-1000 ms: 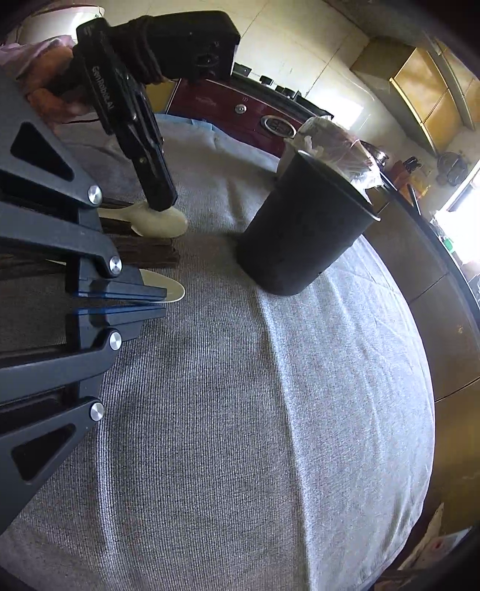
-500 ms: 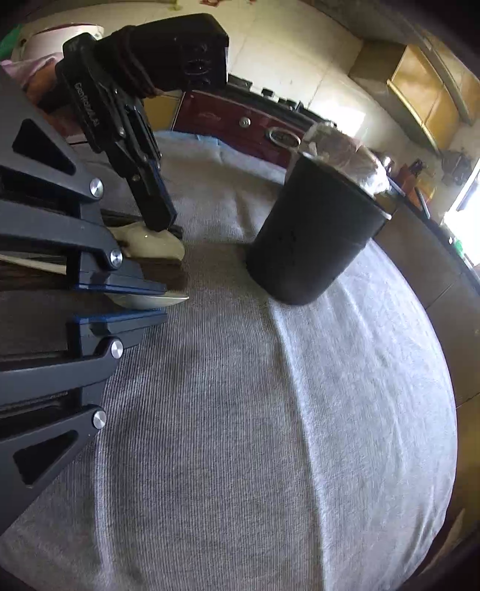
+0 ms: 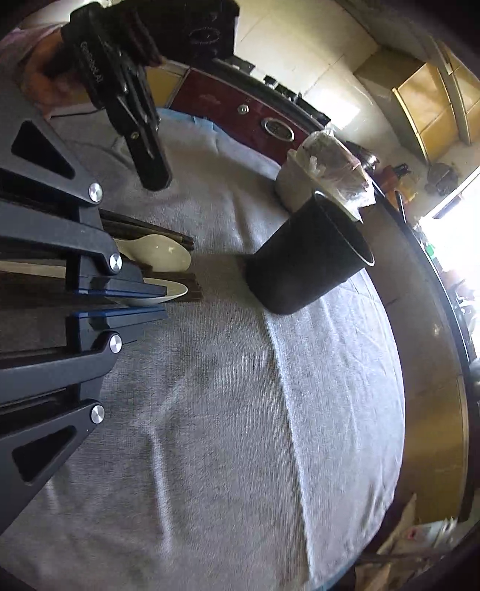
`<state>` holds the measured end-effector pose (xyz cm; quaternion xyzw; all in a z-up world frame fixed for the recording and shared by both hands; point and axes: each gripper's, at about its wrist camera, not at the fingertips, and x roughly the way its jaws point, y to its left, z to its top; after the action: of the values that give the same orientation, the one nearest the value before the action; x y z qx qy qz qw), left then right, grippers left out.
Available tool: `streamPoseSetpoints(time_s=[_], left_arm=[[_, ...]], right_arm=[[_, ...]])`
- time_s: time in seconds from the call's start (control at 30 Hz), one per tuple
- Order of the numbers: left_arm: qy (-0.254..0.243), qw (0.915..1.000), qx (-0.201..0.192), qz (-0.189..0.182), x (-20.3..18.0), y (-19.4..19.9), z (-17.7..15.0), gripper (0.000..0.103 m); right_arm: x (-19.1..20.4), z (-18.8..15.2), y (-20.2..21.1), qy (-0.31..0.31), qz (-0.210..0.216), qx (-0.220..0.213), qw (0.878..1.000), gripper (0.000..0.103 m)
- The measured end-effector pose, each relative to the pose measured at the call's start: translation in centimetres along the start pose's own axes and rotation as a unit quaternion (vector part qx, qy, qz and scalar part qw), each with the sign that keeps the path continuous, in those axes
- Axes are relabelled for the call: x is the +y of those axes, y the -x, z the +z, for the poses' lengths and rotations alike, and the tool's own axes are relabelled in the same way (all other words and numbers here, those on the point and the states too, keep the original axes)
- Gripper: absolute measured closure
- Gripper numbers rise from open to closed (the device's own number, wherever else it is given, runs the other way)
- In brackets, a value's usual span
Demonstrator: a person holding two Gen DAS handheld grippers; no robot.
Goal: Organize utensils
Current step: 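Lift the white spoons off the cloth with both grippers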
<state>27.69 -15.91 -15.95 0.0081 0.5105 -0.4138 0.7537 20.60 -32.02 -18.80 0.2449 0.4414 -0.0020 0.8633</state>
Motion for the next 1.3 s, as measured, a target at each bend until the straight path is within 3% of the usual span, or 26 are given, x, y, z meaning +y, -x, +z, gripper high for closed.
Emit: streamPoseSetpoints(time_s=[0.03, 0.07, 0.1, 0.13, 0.27, 0.3, 0.4, 0.57, 0.7, 0.87, 1.07, 1.17, 1.2, 1.3], left_arm=[[0.003, 0.9998, 0.02, 0.009, 0.0, -0.9, 0.2, 0.072], [0.005, 0.9994, 0.03, 0.016, -0.2, -1.5, 0.4, 0.061], [0.004, 0.9988, 0.039, 0.028, -0.2, -2.4, 0.5, 0.052], [0.003, 0.9983, 0.045, 0.036, -0.1, -3.0, 0.5, 0.052], [0.015, 0.999, 0.032, 0.028, 0.1, -3.5, 1.2, 0.053], [0.014, 0.9989, 0.031, 0.031, 0.1, -3.5, 1.3, 0.057], [0.0, 0.9985, 0.031, 0.046, 0.0, -4.2, 1.5, 0.08], [0.0, 0.9996, 0.011, 0.027, -0.4, -3.8, 1.3, 0.092], [-0.007, 0.9994, -0.005, 0.035, -0.9, -2.3, 0.9, 0.101], [0.01, 0.9991, -0.028, 0.031, -0.7, 0.6, -0.4, 0.102], [0.006, 0.9959, -0.087, 0.025, -1.2, 5.4, 0.3, 0.102], [0.007, 0.9968, -0.072, 0.034, -0.6, 4.9, 0.9, 0.102], [0.008, 0.9969, -0.061, 0.048, -0.4, 4.3, 0.8, 0.098], [-0.005, 0.9975, -0.025, 0.065, -0.4, 1.5, 0.1, 0.058]], right_arm=[[0.3, 0.0, -0.1, 0.001, -0.008, -0.001, 1.0, 0.098], [0.2, 0.0, 0.1, 0.0, -0.013, -0.002, 1.0, 0.098], [0.0, 0.1, 0.3, -0.004, -0.016, -0.004, 1.0, 0.098], [-0.3, 0.3, 0.7, -0.01, -0.015, -0.005, 1.0, 0.098], [-0.8, 0.7, 1.3, -0.002, -0.022, -0.002, 1.0, 0.098], [-0.8, 0.8, 1.2, 0.001, -0.024, 0.0, 1.0, 0.098], [-0.8, 1.4, 1.3, 0.009, -0.019, -0.002, 1.0, 0.098], [-0.9, 1.2, 1.6, 0.012, -0.004, -0.01, 1.0, 0.098], [-1.3, 0.3, 1.7, 0.014, -0.001, -0.003, 1.0, 0.098], [-1.7, -0.3, 2.7, 0.007, 0.012, -0.009, 1.0, 0.098], [-0.4, 0.3, 4.4, 0.012, 0.026, -0.038, 0.999, 0.098], [0.3, 0.8, 5.1, 0.018, 0.019, -0.05, 0.998, 0.098], [0.4, 0.8, 5.1, 0.019, 0.017, -0.05, 0.998, 0.098], [0.2, 0.4, 4.8, 0.019, 0.012, -0.043, 0.999, 0.098]])
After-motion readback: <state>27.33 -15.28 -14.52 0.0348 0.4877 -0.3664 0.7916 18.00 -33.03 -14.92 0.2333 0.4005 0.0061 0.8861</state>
